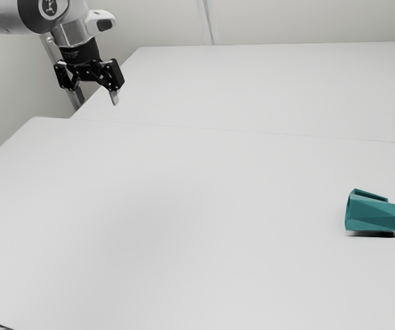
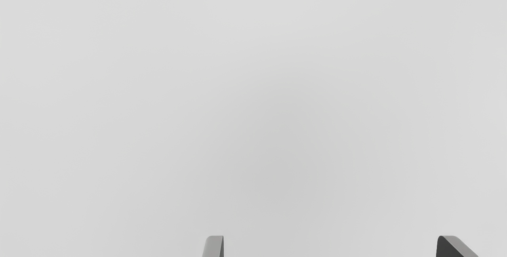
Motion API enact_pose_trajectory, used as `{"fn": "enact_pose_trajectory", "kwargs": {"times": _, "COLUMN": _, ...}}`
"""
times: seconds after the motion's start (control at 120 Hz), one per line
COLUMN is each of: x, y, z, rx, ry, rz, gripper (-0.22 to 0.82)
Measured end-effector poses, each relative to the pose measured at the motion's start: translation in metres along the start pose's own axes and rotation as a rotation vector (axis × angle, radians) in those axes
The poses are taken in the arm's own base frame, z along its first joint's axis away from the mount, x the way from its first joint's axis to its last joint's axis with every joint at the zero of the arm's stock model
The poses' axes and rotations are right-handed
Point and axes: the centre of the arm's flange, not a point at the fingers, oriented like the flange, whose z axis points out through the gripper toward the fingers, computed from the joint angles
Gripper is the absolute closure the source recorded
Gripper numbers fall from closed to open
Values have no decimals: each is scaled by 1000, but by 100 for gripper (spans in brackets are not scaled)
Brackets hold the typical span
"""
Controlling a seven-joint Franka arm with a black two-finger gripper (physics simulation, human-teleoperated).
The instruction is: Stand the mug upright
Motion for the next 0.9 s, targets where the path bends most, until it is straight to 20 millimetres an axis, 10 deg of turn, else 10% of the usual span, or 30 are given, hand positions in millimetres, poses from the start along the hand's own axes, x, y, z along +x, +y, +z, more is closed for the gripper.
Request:
{"fn": "enact_pose_trajectory", "kwargs": {"times": 0.367, "x": -1, "y": 15, "z": 4, "rx": -58, "ry": 3, "rz": 19, "gripper": 2}}
{"fn": "enact_pose_trajectory", "kwargs": {"times": 0.9, "x": 13, "y": 77, "z": 88, "rx": -442, "ry": 74, "rz": 111, "gripper": 2}}
